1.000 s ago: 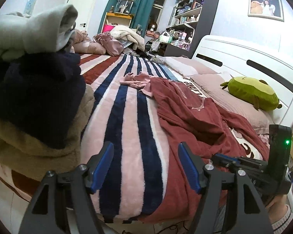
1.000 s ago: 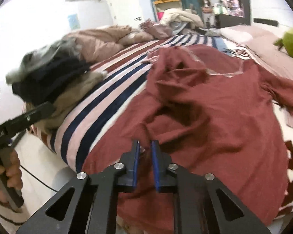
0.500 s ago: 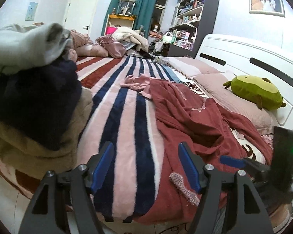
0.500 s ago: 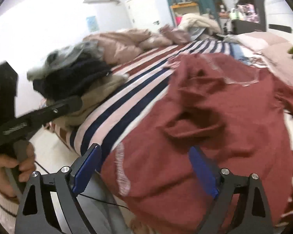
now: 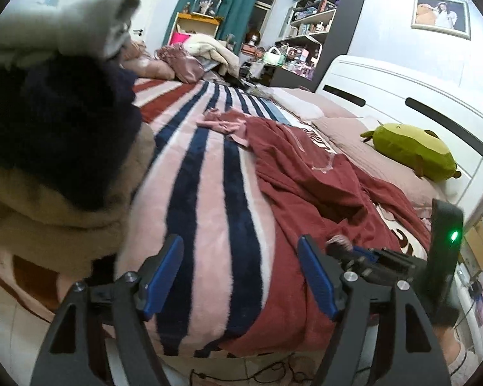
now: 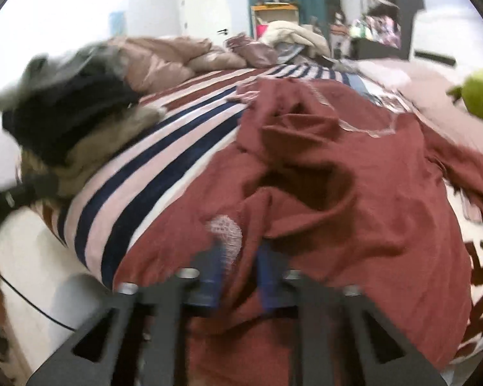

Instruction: Fold small clothes

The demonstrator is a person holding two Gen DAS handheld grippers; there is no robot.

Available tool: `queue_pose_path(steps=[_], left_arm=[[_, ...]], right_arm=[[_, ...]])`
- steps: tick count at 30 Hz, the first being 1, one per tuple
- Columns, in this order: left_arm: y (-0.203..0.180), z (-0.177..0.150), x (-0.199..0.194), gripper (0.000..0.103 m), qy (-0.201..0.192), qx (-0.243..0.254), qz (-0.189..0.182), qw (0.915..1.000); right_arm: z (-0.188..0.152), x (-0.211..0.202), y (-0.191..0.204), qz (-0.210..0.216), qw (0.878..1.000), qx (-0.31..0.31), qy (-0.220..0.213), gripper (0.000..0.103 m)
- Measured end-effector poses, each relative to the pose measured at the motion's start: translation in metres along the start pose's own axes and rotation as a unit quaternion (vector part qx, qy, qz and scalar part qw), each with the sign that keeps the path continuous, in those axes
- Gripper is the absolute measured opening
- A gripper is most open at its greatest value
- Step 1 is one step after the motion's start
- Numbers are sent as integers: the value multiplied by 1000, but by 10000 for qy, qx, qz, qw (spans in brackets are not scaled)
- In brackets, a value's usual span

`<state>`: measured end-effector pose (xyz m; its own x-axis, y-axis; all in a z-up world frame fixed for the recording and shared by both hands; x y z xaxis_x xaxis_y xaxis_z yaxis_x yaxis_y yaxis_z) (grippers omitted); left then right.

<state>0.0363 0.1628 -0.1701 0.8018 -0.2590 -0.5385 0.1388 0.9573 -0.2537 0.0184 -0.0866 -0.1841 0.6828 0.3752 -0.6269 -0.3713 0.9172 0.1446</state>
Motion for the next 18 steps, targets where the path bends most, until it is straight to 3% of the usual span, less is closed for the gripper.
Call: queue_pose_path(steps=[2, 10, 18], left_arm=[[-2, -1, 5, 70, 40, -13, -92, 9999], [-18, 6, 20, 70, 156, 179, -206, 9995], [-40, 14, 53, 70, 412, 314, -221, 9984]], right_arm=[[3, -7, -14, 31, 9997, 253, -40, 5], [14, -49, -82, -187, 9942, 973, -425, 4], [-16, -82, -149, -153, 9870, 1562, -359, 3]])
Point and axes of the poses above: each gripper's, at about its wrist camera, not at the fingertips, and x roughly the way its jaws point, y to its left, z to its top, the point moved 2 cm from there along x, roughly the way its jaws point, and after that the axes turned 4 degrees about x, right-handed, at the moved point
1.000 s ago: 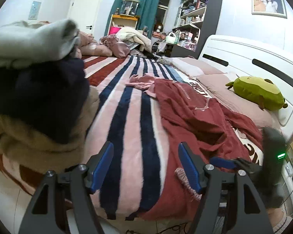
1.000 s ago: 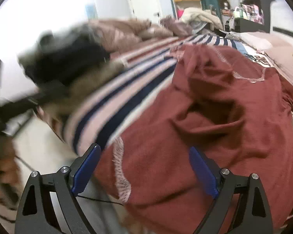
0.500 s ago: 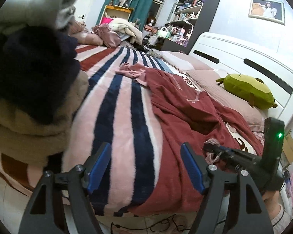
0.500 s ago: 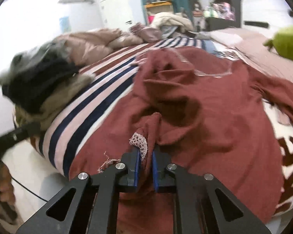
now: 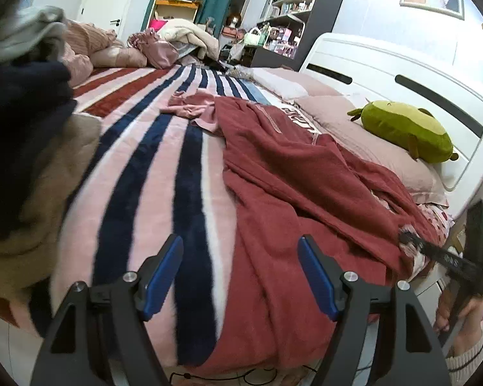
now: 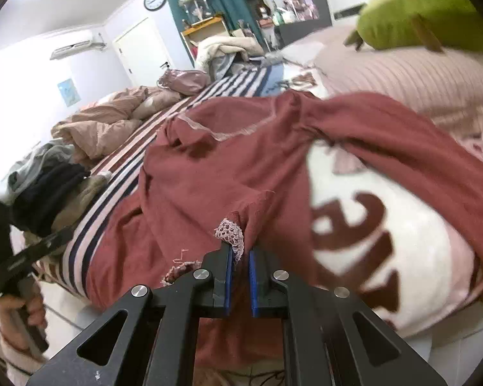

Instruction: Fold small clothes

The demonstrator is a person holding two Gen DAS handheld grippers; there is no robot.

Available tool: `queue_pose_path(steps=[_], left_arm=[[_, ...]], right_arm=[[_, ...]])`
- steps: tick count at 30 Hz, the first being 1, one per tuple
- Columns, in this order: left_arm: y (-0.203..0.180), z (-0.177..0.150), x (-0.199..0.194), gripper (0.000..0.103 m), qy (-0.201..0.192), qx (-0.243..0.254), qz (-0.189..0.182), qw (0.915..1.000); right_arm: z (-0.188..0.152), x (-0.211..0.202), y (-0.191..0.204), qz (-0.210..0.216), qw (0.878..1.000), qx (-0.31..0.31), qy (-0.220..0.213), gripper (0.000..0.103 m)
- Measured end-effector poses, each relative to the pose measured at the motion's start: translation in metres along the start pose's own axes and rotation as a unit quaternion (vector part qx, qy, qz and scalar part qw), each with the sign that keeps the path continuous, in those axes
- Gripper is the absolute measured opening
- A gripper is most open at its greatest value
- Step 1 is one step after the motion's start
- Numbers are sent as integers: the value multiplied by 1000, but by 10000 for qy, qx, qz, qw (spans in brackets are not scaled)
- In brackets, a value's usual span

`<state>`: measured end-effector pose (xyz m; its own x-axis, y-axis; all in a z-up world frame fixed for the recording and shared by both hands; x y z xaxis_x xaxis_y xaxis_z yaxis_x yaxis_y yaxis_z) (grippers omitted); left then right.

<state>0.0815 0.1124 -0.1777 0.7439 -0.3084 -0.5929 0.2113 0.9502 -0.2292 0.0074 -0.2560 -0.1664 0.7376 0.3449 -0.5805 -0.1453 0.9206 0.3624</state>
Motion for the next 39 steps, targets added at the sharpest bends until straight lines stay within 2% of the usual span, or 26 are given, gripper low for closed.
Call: queue_pose_path(steps=[4, 6, 7, 8, 10, 15, 17, 19, 21, 22, 23, 25, 30, 31, 32, 33, 34, 35, 36, 37, 39], left_arm=[[-13, 9, 18, 70, 138, 96, 37, 9999], [-20, 12, 25, 70, 180, 128, 16, 9998], [-23, 13, 29, 71, 213, 140, 0, 9997], [-27, 15, 34, 73, 246, 164, -1, 9996], [-33, 17, 40, 73, 294, 220, 12, 9993], [-43, 22, 50, 73, 340, 337, 8, 9989], [-44, 27, 55, 73, 365, 329, 54, 9988], [-44, 30, 59, 73, 360, 268, 32, 9990], [-45, 32, 63, 73, 363, 241, -7, 9990], [-46, 32, 64, 73, 369, 244, -6, 9990], [-46, 33, 65, 73, 370, 248, -12, 9990], [-49, 34, 65, 73, 353, 245, -51, 9991], [-46, 35, 58, 73, 294, 260, 21, 9992], [-43, 35, 57, 73, 283, 230, 40, 9993], [-41, 35, 56, 73, 272, 193, 55, 9994], [-39, 35, 56, 73, 264, 164, 66, 9995], [-37, 35, 54, 73, 248, 140, 82, 9996], [-35, 35, 53, 73, 233, 121, 90, 9996], [-34, 36, 53, 73, 229, 115, 90, 9996], [-33, 36, 53, 73, 224, 114, 86, 9996], [-32, 37, 54, 73, 216, 130, 78, 9997]], right_arm=[[-7, -7, -21, 69, 9998, 196, 24, 4], [-11, -5, -23, 519, 9981, 101, 307, 8], [-12, -4, -24, 548, 9977, 22, 405, 19], [-12, -5, -24, 517, 9978, -41, 419, 40], [-7, -18, -31, 497, 9986, -40, 153, 54], [16, -45, -75, 509, 9969, 559, -227, 54], [20, -44, -94, 223, 9963, 813, -165, 58], [17, -35, -116, 13, 9926, 1210, 110, 58], [16, -32, -130, 332, 9875, 1541, -8, 61], [19, -30, -133, 433, 9854, 1645, -102, 65], [23, -27, -136, 506, 9833, 1738, -191, 71], [34, -15, -141, 547, 9795, 1909, -342, 74], [62, 3, -149, -242, 9745, 2025, -936, 73], [65, 4, -152, -423, 9695, 2153, -1090, 66], [68, 3, -157, -679, 9610, 2347, -1297, 55], [69, 1, -161, -833, 9543, 2471, -1461, 50], [69, -2, -166, -993, 9468, 2586, -1636, 38], [69, -3, -173, -1176, 9385, 2722, -1769, 20], [68, -5, -177, -1227, 9346, 2798, -1823, 13], [68, -6, -180, -1158, 9340, 2823, -1860, 8], [70, -13, -177, -1055, 9369, 2691, -1969, 6]])
Point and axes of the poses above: each gripper's, at about its wrist camera, not at the fingertips, and x roughly the way its jaws point, y to its left, z to its top, the point moved 2 cm from there along x, roughly the way its jaws point, and after that the axes turned 4 degrees about x, right-handed, at the moved point
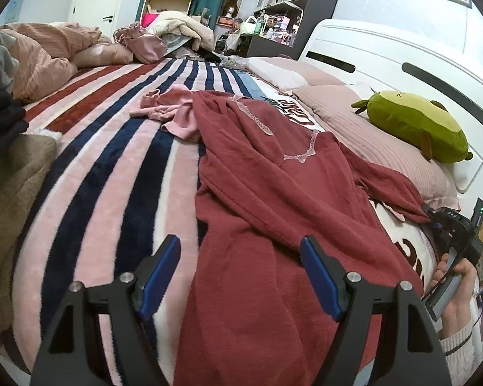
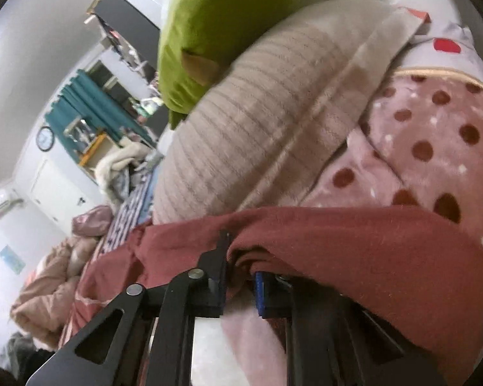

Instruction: Fold small clothes

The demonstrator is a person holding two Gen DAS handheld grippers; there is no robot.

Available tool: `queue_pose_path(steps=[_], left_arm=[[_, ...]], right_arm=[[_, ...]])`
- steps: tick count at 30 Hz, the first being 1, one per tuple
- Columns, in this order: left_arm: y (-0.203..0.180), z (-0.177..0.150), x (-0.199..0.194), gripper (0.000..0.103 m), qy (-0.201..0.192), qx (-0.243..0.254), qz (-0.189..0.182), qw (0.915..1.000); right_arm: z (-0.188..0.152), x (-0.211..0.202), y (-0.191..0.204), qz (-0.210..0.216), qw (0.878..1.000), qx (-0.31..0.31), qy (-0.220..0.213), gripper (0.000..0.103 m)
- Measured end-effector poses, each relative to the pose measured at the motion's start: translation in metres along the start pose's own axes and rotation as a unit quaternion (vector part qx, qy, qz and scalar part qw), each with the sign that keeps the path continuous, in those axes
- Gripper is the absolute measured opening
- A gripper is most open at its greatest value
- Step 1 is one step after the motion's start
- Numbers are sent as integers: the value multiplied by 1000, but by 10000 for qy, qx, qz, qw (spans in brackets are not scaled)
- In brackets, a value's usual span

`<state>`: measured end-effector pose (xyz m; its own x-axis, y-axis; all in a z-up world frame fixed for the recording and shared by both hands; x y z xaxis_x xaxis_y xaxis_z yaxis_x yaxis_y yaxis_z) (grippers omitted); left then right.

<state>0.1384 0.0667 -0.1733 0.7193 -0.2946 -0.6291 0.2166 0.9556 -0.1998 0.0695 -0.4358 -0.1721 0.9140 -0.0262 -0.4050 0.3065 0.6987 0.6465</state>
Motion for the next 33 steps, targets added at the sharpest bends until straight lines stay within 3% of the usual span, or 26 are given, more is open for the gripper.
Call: queue_pose_path(steps=[3, 7, 9, 12, 14, 16, 19, 21, 23, 24, 25, 27, 29, 33], left_arm=[[-1, 1, -1, 73, -60, 31, -30, 10000], [-1, 3, -6, 73, -173, 26, -130, 9998], [-1, 4, -9, 73, -231, 46, -150, 9996], [1, 6, -16, 73, -336, 68, -128, 9993], [5, 6, -22, 73, -428, 21, -153, 9990], [9, 5, -28, 73, -500, -22, -173, 9986], [16, 3, -36, 73, -587, -84, -169, 9981], [21, 1, -40, 73, -608, -117, -145, 9980], [26, -2, -43, 73, -605, -148, -131, 9980], [27, -3, -44, 73, -599, -154, -135, 9980], [27, -4, -44, 73, -597, -154, -132, 9980], [29, -6, -45, 73, -582, -162, -143, 9981], [28, -6, -44, 73, -582, -189, -163, 9980], [24, -4, -42, 73, -604, -190, -257, 9977]], right_arm=[[6, -20, 19, 93, 9972, -627, -401, 5], [13, -36, 55, 443, 9884, -1315, -616, 5], [12, -45, 81, 654, 9786, -1815, -721, 5], [-1, -58, 123, 1320, 9538, -2620, -642, 5], [-22, -59, 153, 1741, 9302, -3215, -328, 5], [-54, -57, 179, 1883, 9060, -3790, 6, 5], [-112, -37, 203, 2084, 8733, -4277, 1051, 5], [-154, -10, 208, 2004, 8463, -4484, 2061, 5], [-192, 18, 199, 1605, 8203, -4597, 3001, 11], [-204, 24, 193, 1454, 8145, -4608, 3210, 12], [-209, 25, 189, 1434, 8180, -4581, 3168, 13], [-201, 16, 184, 1600, 8304, -4255, 3221, 28], [-186, 3, 177, 1821, 8406, -3884, 3308, 52], [-152, -36, 156, 1919, 8606, -3584, 3068, 58]])
Point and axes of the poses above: each gripper's, at about its wrist camera, not at the fingertips, and x roughly the way its jaws point, y to its left, z to its top, the point moved 2 cm from there along x, roughly the way its jaws point, and after that the axes turned 4 degrees about x, right-handed, at the moved point
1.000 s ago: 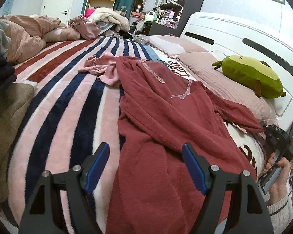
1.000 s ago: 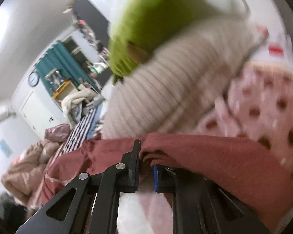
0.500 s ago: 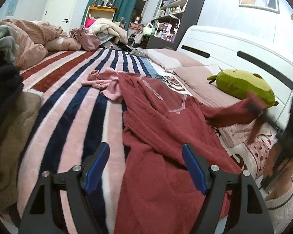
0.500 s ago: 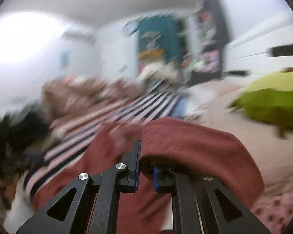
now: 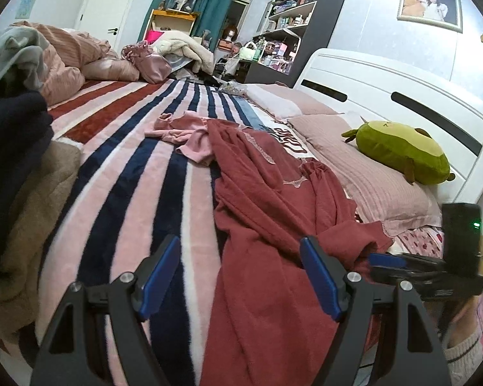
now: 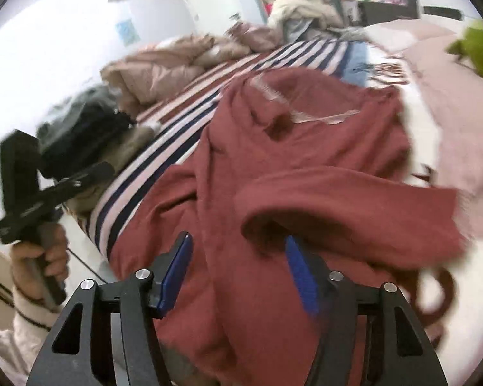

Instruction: Fold small clothes

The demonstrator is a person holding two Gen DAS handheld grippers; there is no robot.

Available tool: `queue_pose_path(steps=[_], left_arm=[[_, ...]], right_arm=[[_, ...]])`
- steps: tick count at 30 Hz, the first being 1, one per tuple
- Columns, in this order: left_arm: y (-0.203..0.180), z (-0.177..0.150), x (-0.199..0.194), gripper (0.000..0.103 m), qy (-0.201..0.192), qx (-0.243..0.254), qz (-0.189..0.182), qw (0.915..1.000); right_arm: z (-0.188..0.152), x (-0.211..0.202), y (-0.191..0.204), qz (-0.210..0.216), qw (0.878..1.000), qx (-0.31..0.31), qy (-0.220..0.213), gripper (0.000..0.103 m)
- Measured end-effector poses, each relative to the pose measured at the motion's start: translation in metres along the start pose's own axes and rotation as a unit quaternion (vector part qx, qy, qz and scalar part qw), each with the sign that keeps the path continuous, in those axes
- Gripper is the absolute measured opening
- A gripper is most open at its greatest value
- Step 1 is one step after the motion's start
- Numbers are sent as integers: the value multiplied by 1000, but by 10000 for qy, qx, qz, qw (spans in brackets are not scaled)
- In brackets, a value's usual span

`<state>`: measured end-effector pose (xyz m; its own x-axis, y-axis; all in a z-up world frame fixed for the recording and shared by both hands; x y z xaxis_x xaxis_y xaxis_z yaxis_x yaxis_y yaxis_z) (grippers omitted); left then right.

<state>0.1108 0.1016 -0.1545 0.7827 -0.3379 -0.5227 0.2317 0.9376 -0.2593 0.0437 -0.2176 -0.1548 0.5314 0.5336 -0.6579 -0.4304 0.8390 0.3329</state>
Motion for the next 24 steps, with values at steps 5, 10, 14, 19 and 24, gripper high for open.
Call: queue_pose_path(steps=[5, 10, 14, 19, 24], left_arm=[[-12, 3, 3, 73, -15, 78, -86, 9999], [-18, 4, 2, 73, -5, 141, -55, 9999], [-19, 5, -1, 73, 11, 186, 68, 9998], [-17, 8, -4, 73, -37, 202, 122, 9997], [-14, 12, -11, 73, -185, 189, 116, 9996]], right_arm=[[-6, -45, -70, -422, 9882, 1409, -417, 63], [0, -25, -123, 105, 9711, 2319, -550, 60], [15, -14, -129, -455, 9677, 2348, -797, 7], [24, -33, -98, -558, 9742, 1751, -1309, 3], [48, -59, -42, 197, 9776, 1009, -1834, 3]])
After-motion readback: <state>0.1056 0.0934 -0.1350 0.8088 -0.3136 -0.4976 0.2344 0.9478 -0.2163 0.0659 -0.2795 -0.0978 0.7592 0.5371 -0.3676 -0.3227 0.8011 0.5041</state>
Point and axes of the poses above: each gripper's, at about its wrist camera, not at the fingertips, and x roughly the way its jaws point, y to its left, z to its top, the point moved 2 cm from there along x, roughly the way its jaws point, and after that the axes turned 4 degrees about x, right-handed, at the moved point
